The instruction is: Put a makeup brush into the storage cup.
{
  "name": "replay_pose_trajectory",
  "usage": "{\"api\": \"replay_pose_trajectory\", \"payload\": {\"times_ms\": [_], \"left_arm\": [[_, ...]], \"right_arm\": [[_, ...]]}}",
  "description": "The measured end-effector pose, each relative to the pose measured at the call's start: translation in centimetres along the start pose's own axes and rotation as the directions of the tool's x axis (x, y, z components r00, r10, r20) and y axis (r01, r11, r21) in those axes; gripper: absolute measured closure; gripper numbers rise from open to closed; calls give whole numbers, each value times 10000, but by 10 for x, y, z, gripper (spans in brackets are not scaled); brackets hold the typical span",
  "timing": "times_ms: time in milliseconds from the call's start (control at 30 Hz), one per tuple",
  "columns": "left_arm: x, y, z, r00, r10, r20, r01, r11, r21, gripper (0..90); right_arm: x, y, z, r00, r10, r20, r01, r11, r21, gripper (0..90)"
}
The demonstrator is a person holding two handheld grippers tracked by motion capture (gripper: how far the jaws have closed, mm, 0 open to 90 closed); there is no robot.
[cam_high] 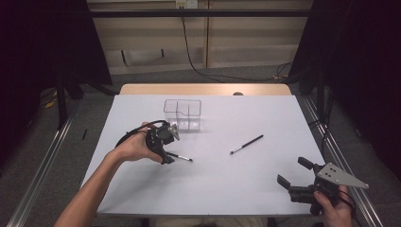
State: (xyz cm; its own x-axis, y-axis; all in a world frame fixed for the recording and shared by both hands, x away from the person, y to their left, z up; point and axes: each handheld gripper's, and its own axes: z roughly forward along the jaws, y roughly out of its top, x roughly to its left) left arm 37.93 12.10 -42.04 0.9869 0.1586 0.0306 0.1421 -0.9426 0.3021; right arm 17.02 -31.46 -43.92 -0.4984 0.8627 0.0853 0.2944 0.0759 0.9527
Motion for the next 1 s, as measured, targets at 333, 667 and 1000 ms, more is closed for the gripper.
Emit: {"api": "replay_pose_trajectory", "payload": {"times_ms": [333,667,1000], "left_arm": [[5,10,9,9998,205,61,-206,9996,204,392],[5,14,19,9977,643,225,-656,9957,657,485],[2,19,29,9950,952,315,-979,9903,983,550]], "right_arm": [[0,0,0,10000,12,-10,-12,10000,20,0],[0,0,0,10000,-9,-6,9,10000,20,0],[0,-1,0,10000,15,1,-15,10000,47,0]]}}
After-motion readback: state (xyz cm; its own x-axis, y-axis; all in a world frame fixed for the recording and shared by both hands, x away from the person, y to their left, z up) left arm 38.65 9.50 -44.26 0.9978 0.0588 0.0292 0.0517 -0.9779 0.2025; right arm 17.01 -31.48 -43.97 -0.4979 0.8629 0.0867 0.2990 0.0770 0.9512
